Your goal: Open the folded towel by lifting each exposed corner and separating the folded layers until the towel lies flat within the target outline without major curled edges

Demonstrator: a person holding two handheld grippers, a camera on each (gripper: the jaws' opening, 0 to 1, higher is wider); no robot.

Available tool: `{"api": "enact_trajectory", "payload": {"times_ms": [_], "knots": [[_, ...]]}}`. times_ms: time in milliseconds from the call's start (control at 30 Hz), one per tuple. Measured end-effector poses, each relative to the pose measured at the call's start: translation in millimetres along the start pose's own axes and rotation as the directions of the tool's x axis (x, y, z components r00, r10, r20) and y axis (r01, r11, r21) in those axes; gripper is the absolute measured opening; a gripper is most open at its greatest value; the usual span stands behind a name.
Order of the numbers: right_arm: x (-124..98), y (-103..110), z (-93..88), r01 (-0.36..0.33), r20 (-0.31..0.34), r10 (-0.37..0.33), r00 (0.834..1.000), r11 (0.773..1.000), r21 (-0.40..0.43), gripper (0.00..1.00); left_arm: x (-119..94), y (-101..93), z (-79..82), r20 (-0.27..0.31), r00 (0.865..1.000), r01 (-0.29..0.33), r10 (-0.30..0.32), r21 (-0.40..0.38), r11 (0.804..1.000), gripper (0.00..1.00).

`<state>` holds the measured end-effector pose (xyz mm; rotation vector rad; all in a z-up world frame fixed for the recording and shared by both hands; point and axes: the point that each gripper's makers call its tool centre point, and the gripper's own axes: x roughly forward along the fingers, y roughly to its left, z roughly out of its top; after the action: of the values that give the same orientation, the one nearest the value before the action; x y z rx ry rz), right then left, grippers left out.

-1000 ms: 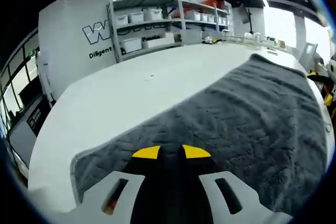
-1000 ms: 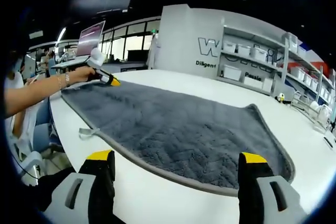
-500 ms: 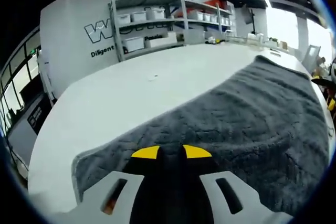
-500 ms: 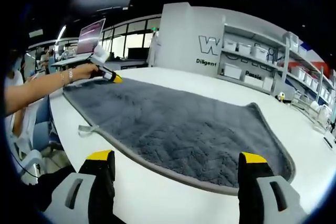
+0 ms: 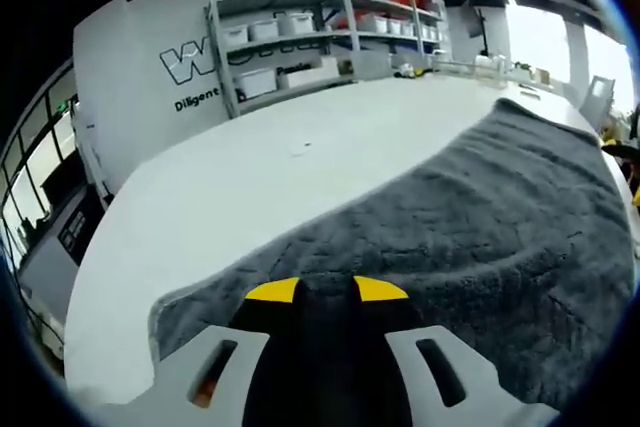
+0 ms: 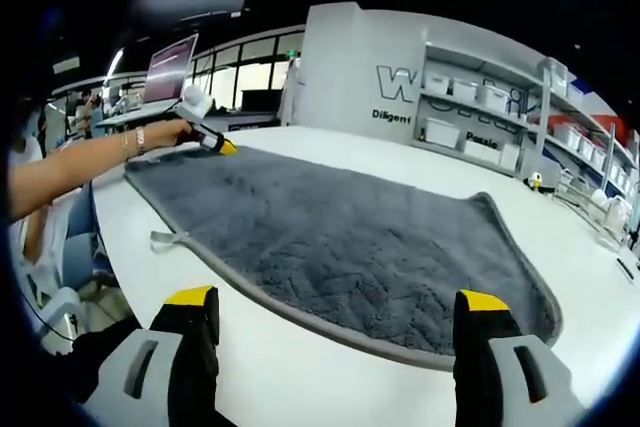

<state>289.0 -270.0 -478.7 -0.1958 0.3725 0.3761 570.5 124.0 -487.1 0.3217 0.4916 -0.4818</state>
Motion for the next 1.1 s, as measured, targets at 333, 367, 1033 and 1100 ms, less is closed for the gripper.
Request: {"api": "enact_trajectory", "payload": {"times_ms": [333, 367, 1033, 1100], "knots": [[0.5, -1.0, -1.7, 0.000, -0.009, 0.000, 1.000, 1.000, -0.003, 0.99, -12.3, -2.8, 2.6, 0.011, 1.000, 0.011, -0.011, 0.027, 1.000, 0.32], [0.7, -1.2, -1.7, 0.000, -0.011, 0.000, 1.000, 1.000, -0.003, 0.99, -14.8, -3.9, 4.0, 0.015, 1.000, 0.017, -0.017, 0.031, 0.999, 0.34], [2.5, 1.5, 8.5, -0.010, 0.002, 0.010, 1.000, 1.000, 0.004, 0.99, -107.5, -71.9, 2.2, 0.186, 0.950, 0.270, -0.252, -0.075, 0.960, 0.99], [2.5, 0.3, 8.4, -0.007, 0.000, 0.007, 1.000, 1.000, 0.006, 0.99, -117.0, -72.8, 0.2, 0.197, 0.947, 0.271, -0.253, -0.068, 0.960, 0.99]]}}
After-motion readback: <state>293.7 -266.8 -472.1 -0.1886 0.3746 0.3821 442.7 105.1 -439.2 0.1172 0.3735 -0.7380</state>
